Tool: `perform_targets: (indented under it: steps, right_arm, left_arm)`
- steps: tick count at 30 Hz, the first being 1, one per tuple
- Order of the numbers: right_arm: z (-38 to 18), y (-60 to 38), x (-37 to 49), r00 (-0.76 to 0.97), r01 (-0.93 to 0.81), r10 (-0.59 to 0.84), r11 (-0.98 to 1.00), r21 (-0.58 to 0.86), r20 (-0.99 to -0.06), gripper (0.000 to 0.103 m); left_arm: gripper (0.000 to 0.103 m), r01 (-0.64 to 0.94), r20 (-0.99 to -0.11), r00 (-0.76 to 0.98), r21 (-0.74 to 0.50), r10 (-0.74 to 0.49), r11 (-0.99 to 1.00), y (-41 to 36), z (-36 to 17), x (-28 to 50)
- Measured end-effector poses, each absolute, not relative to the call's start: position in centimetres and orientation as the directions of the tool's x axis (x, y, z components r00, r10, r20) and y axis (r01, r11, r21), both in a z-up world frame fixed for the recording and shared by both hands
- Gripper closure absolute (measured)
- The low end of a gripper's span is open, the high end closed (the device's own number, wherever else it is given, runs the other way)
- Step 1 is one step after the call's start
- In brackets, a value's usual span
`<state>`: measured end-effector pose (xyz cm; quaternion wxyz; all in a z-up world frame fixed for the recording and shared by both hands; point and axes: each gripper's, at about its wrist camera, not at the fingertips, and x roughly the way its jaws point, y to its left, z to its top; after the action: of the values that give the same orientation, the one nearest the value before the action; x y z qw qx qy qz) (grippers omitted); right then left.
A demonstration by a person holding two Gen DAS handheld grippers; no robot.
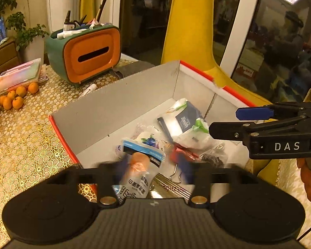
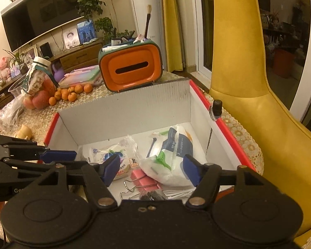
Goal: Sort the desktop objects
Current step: 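Open both grippers to drop the packet and black bag into the box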
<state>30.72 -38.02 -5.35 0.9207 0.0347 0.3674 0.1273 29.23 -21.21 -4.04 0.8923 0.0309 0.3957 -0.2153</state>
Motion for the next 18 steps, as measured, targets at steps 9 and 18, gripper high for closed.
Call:
perform_targets:
  steps: [9,18]
  right_arm:
    - [-3.6,-37.4,29.3,0.727,-0.244,0.297,0.955,0.171,-0.619,0.013]
    - [-2.0,-36.2,27.6,0.756,-0.248,0.307,0.952,0.182,-0.578,0.005]
  left_arm:
    - [0.028,0.418,-0.675,0.625,-0.135,-0.392,0.898,-20.1,-2.4,27.3]
    - [0.028,0.387,-0.635,0.655,-0.182,-0.409,0.904,-17.0,-0.8,25.0]
